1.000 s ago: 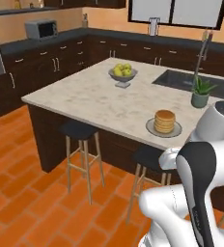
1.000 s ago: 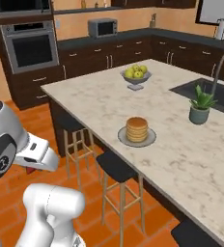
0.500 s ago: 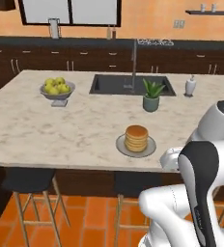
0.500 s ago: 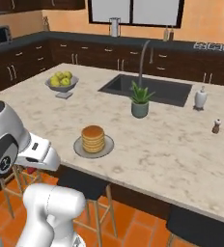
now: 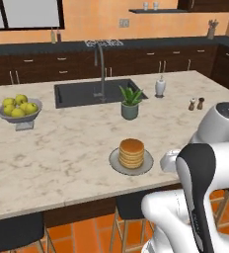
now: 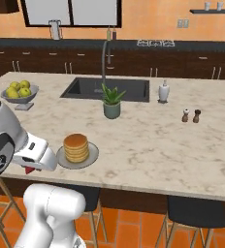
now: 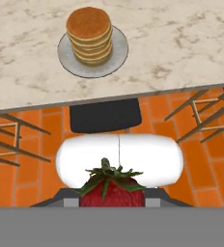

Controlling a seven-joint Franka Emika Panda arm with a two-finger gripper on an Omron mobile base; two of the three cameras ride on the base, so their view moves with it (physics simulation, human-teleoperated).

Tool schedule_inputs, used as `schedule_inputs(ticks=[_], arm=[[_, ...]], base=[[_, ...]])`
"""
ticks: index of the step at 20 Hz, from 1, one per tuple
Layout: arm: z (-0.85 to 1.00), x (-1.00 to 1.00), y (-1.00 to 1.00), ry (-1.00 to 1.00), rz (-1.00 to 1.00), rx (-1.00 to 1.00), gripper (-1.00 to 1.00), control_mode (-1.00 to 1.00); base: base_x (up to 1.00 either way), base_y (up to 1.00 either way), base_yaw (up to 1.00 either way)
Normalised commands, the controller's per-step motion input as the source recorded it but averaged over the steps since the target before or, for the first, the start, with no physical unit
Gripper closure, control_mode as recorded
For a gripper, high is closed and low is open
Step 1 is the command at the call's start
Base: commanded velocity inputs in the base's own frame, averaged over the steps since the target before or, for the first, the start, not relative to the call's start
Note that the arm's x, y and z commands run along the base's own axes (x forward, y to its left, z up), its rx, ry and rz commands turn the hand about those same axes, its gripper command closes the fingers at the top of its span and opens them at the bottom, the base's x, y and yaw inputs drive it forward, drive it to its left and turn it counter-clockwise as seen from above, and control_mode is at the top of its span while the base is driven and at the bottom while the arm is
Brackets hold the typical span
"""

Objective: Take the strawberry from the fridge and place it on top of the pancake, located on the dining counter.

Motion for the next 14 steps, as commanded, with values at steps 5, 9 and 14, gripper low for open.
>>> schedule_inputs(ticks=[5,9,14], arm=[[0.00,0.00,0.00,0.00,0.00,0.00,1.00,1.00],[0.00,0.00,0.00,0.00,0.00,0.00,1.00,1.00],[0.00,0.00,0.00,0.00,0.00,0.00,1.00,1.00]], base=[[0.05,0.45,0.01],[0.02,0.37,0.03],[0.17,0.12,0.00]])
